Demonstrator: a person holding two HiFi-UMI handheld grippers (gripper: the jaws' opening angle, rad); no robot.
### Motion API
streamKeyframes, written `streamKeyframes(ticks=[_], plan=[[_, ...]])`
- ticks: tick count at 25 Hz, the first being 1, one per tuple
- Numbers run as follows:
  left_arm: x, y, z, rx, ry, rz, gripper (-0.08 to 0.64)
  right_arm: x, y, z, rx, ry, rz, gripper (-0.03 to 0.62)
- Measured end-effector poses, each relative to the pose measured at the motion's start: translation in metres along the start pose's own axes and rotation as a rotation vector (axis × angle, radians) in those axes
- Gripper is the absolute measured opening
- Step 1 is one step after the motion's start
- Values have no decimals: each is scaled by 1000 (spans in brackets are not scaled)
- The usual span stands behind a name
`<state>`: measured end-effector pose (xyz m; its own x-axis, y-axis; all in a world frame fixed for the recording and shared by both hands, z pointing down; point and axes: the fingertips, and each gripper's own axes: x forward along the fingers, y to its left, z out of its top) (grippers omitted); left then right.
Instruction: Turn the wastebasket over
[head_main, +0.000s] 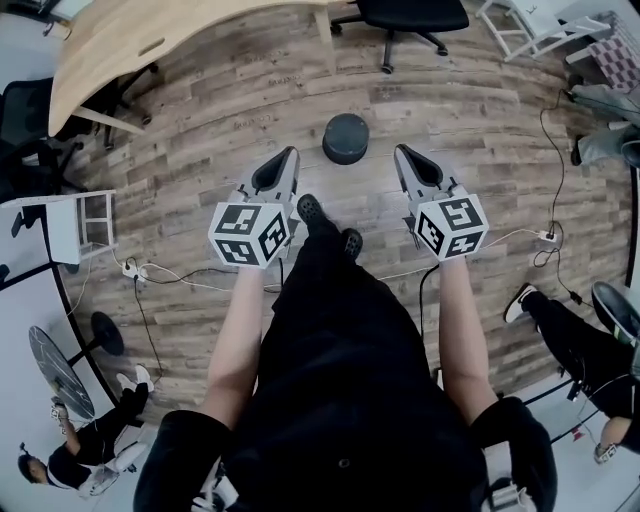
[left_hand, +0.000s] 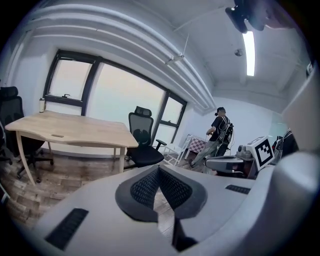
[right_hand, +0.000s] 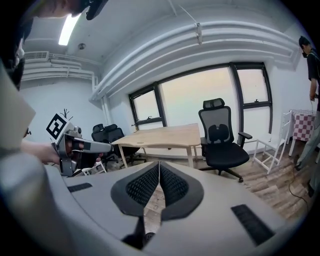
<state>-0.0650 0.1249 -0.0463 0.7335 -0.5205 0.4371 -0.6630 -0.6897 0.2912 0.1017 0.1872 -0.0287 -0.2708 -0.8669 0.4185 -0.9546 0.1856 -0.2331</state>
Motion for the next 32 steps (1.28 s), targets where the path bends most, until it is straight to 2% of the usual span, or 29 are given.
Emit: streamKeyframes(ticks=[6, 11, 18, 23, 32], plan=[[32, 29, 14, -8, 19, -57, 17, 36, -3, 6, -1, 49, -45, 34], [62, 51, 9, -15, 57, -81, 17, 59, -15, 1, 28, 92, -93, 34], [84, 62, -8, -52, 129, -90, 17, 88, -18, -19, 44, 176, -82, 34], [106, 72, -21, -103, 157, -47, 18, 110, -33, -29, 31, 231, -34, 34], [141, 67, -55, -212, 198, 98, 18, 137, -83, -56, 1, 339, 88, 35]])
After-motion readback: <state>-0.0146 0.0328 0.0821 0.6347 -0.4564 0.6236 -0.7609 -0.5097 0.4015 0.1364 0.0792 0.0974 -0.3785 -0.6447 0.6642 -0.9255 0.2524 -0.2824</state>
